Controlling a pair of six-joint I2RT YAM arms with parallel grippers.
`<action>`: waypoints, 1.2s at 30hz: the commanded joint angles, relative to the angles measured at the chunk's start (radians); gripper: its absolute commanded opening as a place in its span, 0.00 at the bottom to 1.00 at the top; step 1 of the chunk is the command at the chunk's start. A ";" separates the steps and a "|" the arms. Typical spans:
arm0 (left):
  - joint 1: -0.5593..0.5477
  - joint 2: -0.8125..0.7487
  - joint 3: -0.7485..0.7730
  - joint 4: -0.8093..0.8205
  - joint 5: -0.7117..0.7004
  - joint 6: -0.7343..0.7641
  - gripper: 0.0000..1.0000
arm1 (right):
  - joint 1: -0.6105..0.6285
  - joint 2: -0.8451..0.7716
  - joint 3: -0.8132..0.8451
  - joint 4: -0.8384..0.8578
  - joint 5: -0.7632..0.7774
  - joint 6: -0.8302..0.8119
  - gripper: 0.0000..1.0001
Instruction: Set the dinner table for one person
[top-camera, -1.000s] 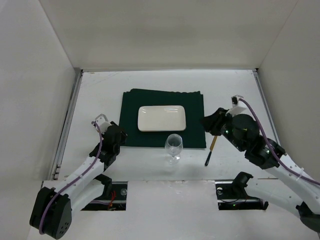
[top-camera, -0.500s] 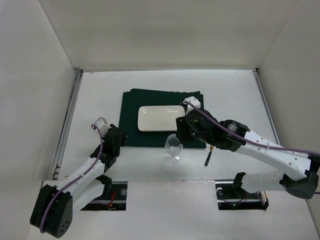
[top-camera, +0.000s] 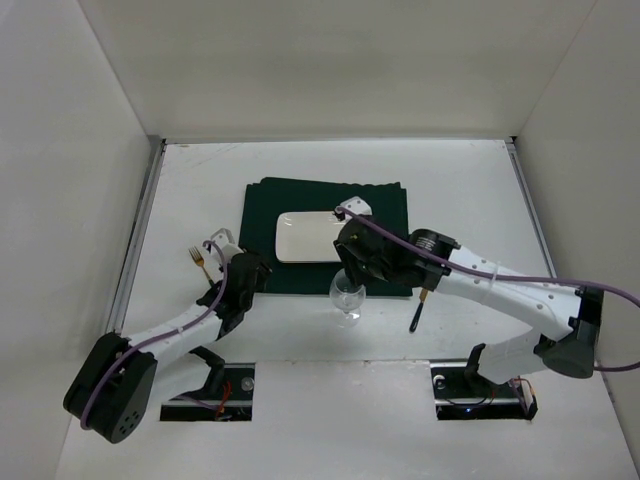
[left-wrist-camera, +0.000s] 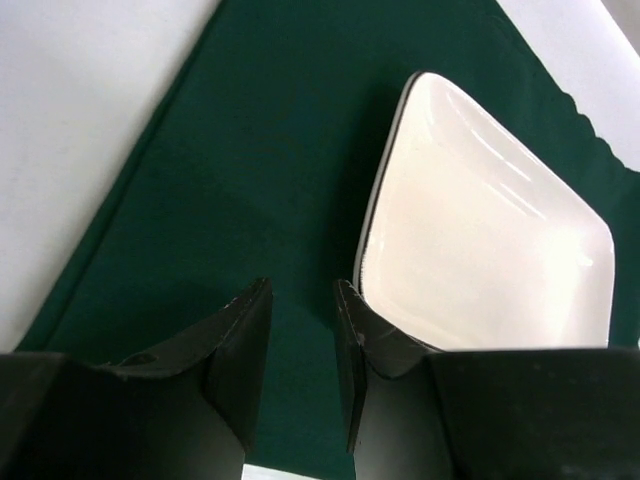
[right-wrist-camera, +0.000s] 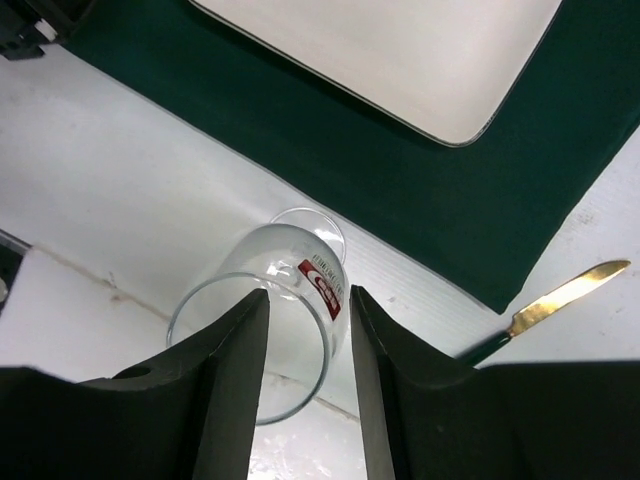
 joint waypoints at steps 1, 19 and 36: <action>-0.009 0.019 0.027 0.120 -0.007 0.013 0.28 | 0.009 0.008 0.050 -0.038 0.025 -0.027 0.42; 0.008 0.006 0.004 0.143 0.028 0.004 0.29 | 0.022 0.077 0.116 -0.121 0.146 -0.043 0.21; 0.014 0.020 0.000 0.163 0.048 -0.002 0.29 | 0.038 0.051 0.106 -0.135 0.122 -0.024 0.34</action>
